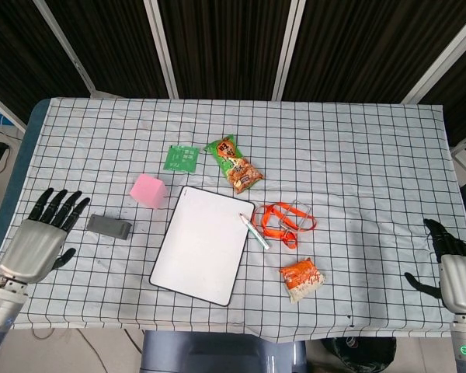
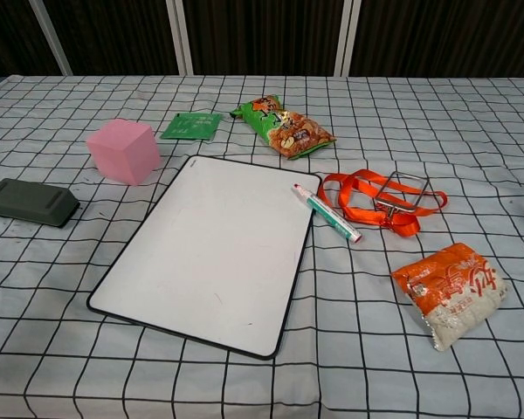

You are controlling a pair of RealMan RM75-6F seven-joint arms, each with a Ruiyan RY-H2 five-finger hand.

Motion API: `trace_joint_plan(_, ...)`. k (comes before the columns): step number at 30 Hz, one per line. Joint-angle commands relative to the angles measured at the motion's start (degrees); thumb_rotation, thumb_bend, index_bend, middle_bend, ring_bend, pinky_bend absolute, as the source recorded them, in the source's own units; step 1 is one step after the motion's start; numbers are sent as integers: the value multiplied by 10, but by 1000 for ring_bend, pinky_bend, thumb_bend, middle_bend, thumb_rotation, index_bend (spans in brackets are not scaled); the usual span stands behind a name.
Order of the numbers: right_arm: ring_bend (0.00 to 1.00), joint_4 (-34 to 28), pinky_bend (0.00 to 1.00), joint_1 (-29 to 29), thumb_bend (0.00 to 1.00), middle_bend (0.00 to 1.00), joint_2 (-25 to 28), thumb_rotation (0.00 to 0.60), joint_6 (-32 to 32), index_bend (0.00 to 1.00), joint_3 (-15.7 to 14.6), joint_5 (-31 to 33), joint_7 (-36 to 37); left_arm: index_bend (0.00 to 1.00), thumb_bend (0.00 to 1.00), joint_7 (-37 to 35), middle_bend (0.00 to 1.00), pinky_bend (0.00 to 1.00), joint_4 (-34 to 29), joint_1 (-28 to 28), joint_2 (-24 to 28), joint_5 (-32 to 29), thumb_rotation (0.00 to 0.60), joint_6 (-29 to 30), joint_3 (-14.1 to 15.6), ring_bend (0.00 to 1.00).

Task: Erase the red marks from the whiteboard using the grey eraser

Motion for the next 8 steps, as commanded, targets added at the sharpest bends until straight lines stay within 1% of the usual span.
trace_joint_plan(1,206,0,224,0,221,129,0,600,0,7,0,0,1,0,153,-68,22,0,33,47,12,41,600,35,19,0)
trace_joint_plan(4,206,0,224,0,221,129,0,600,0,7,0,-1,1,0,151,-106,20,0,59,65,8,50,600,48,16,0)
trace_joint_plan(8,206,0,224,0,221,129,1,600,1,7,-1,-2,2,0,151,-136,20,0,82,74,4,56,600,43,10,0)
